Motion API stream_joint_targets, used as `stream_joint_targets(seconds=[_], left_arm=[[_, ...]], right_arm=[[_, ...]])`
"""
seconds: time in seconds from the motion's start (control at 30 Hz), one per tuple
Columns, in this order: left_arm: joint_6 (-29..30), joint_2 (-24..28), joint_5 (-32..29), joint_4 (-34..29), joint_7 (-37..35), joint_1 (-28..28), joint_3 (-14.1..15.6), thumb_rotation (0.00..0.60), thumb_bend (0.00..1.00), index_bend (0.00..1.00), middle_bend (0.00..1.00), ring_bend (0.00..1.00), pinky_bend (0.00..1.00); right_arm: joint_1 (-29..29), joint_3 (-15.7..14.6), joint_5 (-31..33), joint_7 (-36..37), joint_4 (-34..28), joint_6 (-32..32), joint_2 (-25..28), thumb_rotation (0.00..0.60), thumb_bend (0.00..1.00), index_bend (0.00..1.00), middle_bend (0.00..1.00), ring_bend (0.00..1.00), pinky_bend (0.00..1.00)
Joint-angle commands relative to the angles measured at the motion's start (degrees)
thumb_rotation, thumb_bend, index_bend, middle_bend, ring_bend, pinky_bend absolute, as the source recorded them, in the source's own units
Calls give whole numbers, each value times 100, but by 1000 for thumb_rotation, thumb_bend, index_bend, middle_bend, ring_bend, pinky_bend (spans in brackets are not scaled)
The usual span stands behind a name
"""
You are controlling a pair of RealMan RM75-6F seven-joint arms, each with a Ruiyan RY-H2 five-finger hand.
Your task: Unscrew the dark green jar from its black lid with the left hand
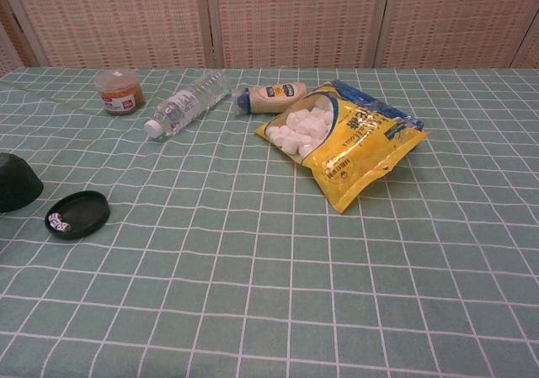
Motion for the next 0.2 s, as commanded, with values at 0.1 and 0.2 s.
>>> stream_joint_targets(seconds=[0.1, 0.2], left_arm=[[1099, -662, 790, 1374, -1127, 1436, 206, 600, 361, 0, 0, 0, 8], [917, -535, 865, 1277, -1174, 1411, 157, 600, 360, 0, 0, 0, 9]], right_arm=[[-25, -16, -43, -44, 21, 26, -32, 600, 181, 0, 0, 0, 0], [-36, -7, -52, -116, 38, 40, -71, 600, 182, 0, 0, 0, 0]])
